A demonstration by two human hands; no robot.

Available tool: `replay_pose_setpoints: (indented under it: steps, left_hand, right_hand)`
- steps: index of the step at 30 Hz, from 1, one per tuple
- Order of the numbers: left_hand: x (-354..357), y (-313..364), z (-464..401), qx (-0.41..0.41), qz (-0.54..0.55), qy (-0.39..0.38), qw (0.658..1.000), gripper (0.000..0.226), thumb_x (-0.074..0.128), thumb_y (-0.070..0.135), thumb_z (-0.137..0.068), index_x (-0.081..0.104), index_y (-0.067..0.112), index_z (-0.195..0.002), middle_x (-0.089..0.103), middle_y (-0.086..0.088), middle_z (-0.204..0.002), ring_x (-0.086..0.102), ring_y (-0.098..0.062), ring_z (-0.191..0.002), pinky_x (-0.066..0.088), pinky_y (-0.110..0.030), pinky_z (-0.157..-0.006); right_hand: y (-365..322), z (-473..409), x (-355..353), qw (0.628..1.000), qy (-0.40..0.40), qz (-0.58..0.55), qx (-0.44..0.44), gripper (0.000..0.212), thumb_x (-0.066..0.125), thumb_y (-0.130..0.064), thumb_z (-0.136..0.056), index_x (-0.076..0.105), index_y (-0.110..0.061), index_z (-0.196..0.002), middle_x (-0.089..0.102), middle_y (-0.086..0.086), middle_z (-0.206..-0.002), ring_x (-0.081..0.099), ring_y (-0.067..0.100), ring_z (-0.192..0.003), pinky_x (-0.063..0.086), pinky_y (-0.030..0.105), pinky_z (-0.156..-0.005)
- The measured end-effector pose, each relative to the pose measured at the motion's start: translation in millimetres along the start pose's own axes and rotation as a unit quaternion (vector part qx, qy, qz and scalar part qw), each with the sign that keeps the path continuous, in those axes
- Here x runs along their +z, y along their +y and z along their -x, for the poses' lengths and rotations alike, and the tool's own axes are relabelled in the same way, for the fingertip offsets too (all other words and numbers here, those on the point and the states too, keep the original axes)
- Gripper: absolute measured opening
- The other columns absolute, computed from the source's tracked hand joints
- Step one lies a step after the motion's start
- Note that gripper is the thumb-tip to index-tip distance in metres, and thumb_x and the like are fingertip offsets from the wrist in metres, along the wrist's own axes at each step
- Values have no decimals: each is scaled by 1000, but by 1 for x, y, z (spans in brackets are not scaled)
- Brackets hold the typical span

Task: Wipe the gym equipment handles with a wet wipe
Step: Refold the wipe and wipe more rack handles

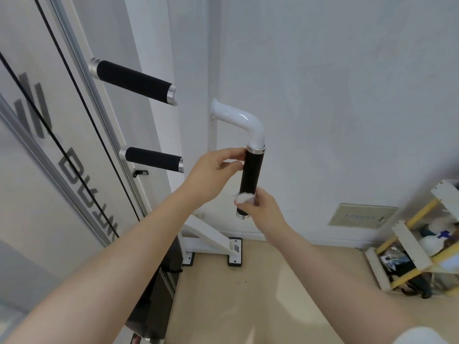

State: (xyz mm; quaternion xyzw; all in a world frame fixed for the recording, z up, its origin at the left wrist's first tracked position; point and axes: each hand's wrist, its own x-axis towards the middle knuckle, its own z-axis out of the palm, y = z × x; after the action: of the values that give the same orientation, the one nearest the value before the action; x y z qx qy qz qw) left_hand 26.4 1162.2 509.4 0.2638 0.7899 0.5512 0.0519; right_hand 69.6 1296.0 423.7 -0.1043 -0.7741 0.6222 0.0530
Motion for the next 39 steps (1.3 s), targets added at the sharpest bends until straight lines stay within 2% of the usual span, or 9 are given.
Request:
replay_pose_setpoints:
  steps: [6, 9, 13, 17, 21, 25, 30, 34, 39]
  left_hand:
    - [3, 3, -6, -24, 2, -4, 1000, 30, 47, 9, -93, 64, 19, -117, 66, 8, -115, 65, -5, -100, 45, -29, -98]
    - [3, 2, -6, -26, 37, -9, 999, 27, 41, 16, -98, 62, 21, -115, 66, 7, -115, 64, -8, -104, 48, -27, -94]
    - [5, 8, 1, -48, 82, 9, 995, 35, 30, 25, -102, 61, 19, -118, 65, 5, -118, 63, -8, -106, 48, -22, -93]
    - [7, 6, 15, -39, 66, 69, 995, 33, 29, 22, -101, 59, 20, -113, 66, 3, -111, 63, -8, -99, 50, -19, -87]
    - [1, -11, 43, -65, 90, 159, 981, 31, 32, 20, -101, 63, 19, -106, 68, 0, -102, 65, -9, -87, 51, -21, -79]
    - [-13, -30, 71, -107, 81, 219, 966, 30, 34, 21, -100, 63, 25, -101, 68, 1, -102, 65, -10, -85, 51, -25, -79]
    - [-40, -37, 82, -140, 81, 264, 951, 28, 38, 16, -99, 59, 20, -116, 65, -1, -109, 63, -12, -86, 50, -21, -75]
    - [-72, -37, 63, -130, 63, 279, 949, 30, 39, 17, -99, 59, 21, -120, 63, 2, -113, 59, -8, -89, 48, -19, -76]
    - [-100, -43, 25, -148, 128, 368, 909, 28, 38, 17, -98, 53, 19, -121, 59, -4, -119, 57, -18, -103, 47, -38, -97]
  right_hand:
    - [8, -7, -1, 992, 2, 115, 53, 28, 67, -15, -76, 61, -12, -103, 65, 3, -95, 62, 22, -90, 47, 27, -74]
    - [-18, -3, -7, 997, 67, 29, -26, 30, 64, -7, -77, 59, -16, -105, 64, -2, -93, 61, 18, -85, 47, 22, -69]
    - [-69, -5, -20, 979, 106, -86, -148, 42, 63, -3, -80, 54, -19, -118, 62, -9, -106, 62, 11, -94, 49, 23, -81]
    - [-73, 8, -19, 950, 160, -6, -269, 46, 52, 0, -88, 49, -21, -128, 59, -19, -119, 54, -9, -105, 42, 10, -88]
    - [-44, 26, -16, 906, 56, 113, -405, 48, 37, -3, -85, 49, -25, -125, 54, -14, -129, 50, 1, -118, 39, 12, -99]
    - [-36, 29, 6, 921, -25, 142, -363, 45, 34, -15, -79, 65, -17, -112, 69, -3, -108, 55, 6, -81, 37, -1, -78]
    - [-62, 32, 41, 903, -34, 204, -377, 39, 38, -16, -84, 66, -15, -110, 69, 0, -107, 62, 12, -98, 46, 20, -88]
    - [-96, 23, 80, 875, -82, 284, -382, 37, 43, -2, -90, 58, -14, -122, 61, 7, -123, 54, 21, -114, 37, 23, -95]
    - [-139, -11, 120, 884, 17, 291, -365, 50, 41, 13, -83, 51, -6, -128, 56, 14, -126, 49, 26, -120, 43, 33, -95]
